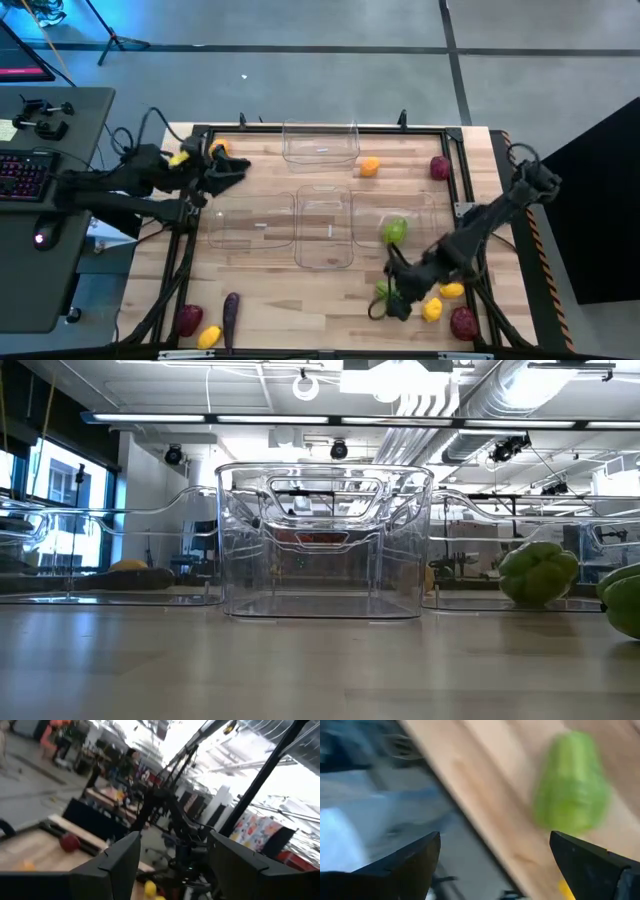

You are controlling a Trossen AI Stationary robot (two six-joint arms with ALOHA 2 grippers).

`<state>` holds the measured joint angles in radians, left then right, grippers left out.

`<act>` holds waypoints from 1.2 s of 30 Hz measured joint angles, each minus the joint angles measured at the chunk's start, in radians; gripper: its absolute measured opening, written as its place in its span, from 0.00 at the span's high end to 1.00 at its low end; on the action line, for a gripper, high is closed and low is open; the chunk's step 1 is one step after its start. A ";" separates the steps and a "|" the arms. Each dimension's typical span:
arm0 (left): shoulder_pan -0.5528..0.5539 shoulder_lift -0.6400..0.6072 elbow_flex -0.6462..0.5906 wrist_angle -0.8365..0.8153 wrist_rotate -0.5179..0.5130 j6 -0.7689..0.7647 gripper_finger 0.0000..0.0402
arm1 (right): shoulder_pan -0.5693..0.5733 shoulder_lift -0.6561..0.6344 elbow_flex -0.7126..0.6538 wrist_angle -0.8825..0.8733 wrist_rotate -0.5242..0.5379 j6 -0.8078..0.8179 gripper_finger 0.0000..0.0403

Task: Sort produce into baskets
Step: Put the chayote into the bottom right transparent bin

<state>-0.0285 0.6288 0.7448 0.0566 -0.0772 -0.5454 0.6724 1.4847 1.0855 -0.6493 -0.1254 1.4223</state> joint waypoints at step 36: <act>-0.165 0.116 -0.002 0.037 -0.014 0.039 0.46 | -0.010 0.479 0.288 -0.399 0.098 -0.062 0.09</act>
<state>-0.1936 0.7452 0.7433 0.0933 -0.0917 -0.5060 0.6627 1.9632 1.3735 -1.0483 -0.0272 1.3599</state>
